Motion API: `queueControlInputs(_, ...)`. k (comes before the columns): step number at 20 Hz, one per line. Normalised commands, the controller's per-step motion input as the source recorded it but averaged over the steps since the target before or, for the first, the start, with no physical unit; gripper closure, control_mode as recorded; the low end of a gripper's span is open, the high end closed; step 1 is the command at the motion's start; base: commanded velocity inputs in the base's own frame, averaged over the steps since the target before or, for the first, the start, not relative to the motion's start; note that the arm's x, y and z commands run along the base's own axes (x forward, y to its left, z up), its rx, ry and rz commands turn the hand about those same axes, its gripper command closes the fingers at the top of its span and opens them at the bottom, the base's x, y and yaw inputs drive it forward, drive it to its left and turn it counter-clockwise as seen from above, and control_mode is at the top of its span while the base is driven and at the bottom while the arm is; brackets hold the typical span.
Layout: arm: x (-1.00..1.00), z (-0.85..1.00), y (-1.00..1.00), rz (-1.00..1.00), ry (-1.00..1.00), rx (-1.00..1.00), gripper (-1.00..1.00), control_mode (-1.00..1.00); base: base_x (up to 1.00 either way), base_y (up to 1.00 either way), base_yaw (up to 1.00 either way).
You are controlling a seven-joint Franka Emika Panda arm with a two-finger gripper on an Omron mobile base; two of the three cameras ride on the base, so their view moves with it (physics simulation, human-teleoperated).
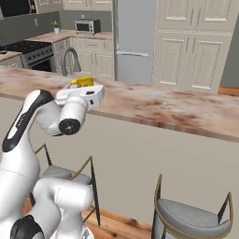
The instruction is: Pick up the brewed coffee from the coffee machine and place it next to the breakfast plate on the dining counter.
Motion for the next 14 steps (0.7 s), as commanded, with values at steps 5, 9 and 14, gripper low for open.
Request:
queueControlInputs(5, 0.41, -0.06, -0.15, -0.12, 0.09, 0.02, 1.0, -1.0, 0.0, 0.0, 0.0)
queueControlInputs(9, 0.39, -0.27, -0.11, -0.08, 0.11, 0.01, 1.0, -1.0, 0.0, 0.0, 0.0)
queueControlInputs(14, 0.41, -0.32, -0.13, -0.04, 0.1, 0.03, 1.0, -1.0, 0.0, 0.0, 0.0)
